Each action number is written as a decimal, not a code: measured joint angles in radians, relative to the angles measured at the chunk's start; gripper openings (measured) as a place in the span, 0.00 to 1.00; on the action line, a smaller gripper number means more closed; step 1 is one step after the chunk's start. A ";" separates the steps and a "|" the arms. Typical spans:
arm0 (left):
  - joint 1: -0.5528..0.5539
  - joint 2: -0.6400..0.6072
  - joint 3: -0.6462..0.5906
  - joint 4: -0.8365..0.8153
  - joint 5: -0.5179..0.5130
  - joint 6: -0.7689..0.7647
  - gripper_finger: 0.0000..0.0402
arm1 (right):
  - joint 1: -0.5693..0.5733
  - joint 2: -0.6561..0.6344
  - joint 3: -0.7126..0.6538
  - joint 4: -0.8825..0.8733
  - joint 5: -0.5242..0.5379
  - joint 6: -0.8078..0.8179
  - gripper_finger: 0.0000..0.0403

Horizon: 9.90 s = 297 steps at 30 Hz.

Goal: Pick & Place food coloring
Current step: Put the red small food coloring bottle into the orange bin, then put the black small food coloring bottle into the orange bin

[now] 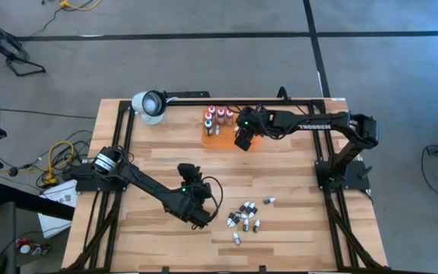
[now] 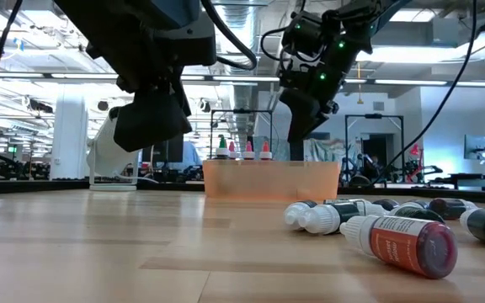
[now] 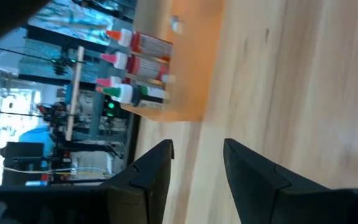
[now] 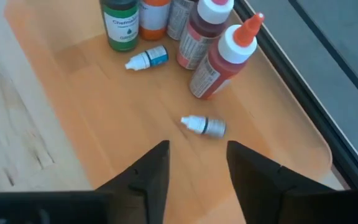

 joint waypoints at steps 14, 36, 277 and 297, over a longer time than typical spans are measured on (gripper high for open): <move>0.011 0.000 0.000 0.292 0.241 0.329 0.35 | 0.225 -0.187 0.000 -0.280 -0.003 0.054 0.42; 0.011 0.000 0.000 0.846 0.843 0.755 0.35 | 0.945 -0.313 -0.056 -0.521 0.462 0.726 0.37; 0.121 0.237 0.293 0.193 0.957 0.679 0.19 | 1.074 -0.312 -0.120 -0.537 0.629 0.834 0.33; 0.126 0.236 0.407 0.053 0.740 0.660 0.19 | 1.074 -0.312 -0.119 -0.537 0.626 0.834 0.33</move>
